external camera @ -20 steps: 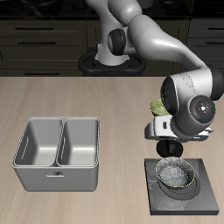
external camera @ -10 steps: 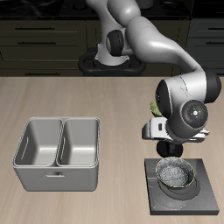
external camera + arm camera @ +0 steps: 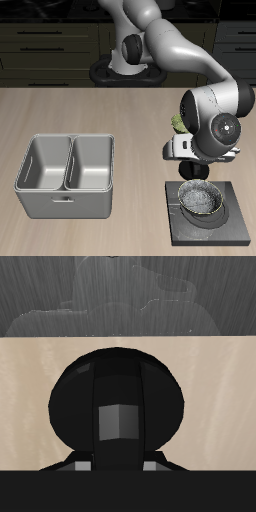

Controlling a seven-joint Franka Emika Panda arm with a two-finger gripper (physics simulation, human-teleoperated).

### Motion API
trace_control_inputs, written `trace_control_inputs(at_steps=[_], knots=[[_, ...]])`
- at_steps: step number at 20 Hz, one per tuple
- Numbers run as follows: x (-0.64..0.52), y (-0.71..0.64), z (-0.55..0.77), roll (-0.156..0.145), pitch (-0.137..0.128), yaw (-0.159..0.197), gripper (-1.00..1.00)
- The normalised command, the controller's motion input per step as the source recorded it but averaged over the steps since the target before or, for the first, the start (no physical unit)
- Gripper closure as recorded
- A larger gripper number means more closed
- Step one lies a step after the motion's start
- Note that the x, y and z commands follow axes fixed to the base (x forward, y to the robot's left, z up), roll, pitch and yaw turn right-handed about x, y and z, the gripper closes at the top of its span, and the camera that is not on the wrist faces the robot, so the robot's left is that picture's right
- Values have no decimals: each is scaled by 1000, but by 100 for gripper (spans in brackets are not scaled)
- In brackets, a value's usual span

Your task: Place the black bowl on the flat stove and turn on the flat stove

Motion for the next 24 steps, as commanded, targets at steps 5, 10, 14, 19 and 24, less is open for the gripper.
trace_control_inputs(at_steps=[5, 10, 14, 19, 24], knots=[[64, -223, 145, -24, -40, 114, 100], [100, -403, 206, -17, -52, 145, 100], [91, -442, 200, -16, -63, 164, 100], [122, -476, 301, -33, -68, 113, 100], [128, -296, 190, -21, -46, 78, 100]])
